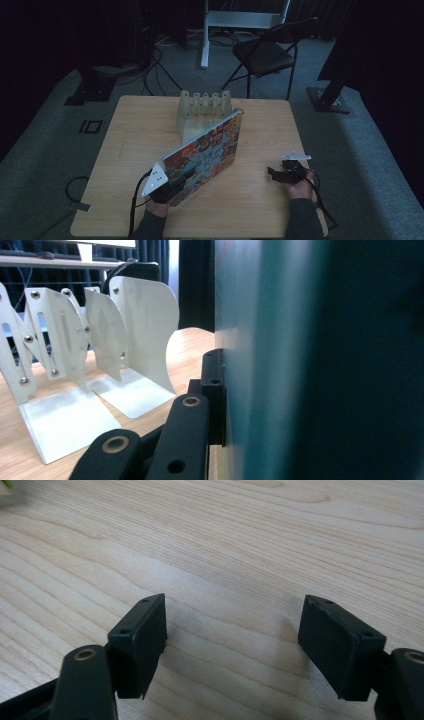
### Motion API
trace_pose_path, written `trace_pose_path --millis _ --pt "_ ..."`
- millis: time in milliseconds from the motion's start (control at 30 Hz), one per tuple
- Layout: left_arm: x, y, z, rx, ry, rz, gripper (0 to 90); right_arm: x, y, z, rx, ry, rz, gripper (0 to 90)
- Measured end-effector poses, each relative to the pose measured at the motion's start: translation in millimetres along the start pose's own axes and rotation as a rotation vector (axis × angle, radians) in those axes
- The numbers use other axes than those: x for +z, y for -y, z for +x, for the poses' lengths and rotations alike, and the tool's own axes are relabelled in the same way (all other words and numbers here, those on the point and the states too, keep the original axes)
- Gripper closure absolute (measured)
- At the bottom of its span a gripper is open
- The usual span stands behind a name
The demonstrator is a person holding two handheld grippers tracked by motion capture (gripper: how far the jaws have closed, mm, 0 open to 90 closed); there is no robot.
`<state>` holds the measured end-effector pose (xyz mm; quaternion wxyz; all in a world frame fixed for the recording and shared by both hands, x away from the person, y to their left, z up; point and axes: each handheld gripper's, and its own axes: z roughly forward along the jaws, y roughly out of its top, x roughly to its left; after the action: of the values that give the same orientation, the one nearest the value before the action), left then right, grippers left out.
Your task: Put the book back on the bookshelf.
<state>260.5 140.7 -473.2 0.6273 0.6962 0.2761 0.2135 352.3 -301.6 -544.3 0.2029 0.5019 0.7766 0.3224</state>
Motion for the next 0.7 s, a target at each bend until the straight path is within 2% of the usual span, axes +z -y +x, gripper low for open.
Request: trace_pose_path --millis 300,700 --pt "-2.9 -4.7 3.7 0.008 -0.019 -0.003 81.1 2.5 0.0 -0.1 -0.003 0.0 -0.01 21.3" --pt "-6.7 -10.0 8.4 0.018 -0.038 -0.004 81.1 3.8 2.4 -1.2 -0.004 -0.006 -0.032 18.8"
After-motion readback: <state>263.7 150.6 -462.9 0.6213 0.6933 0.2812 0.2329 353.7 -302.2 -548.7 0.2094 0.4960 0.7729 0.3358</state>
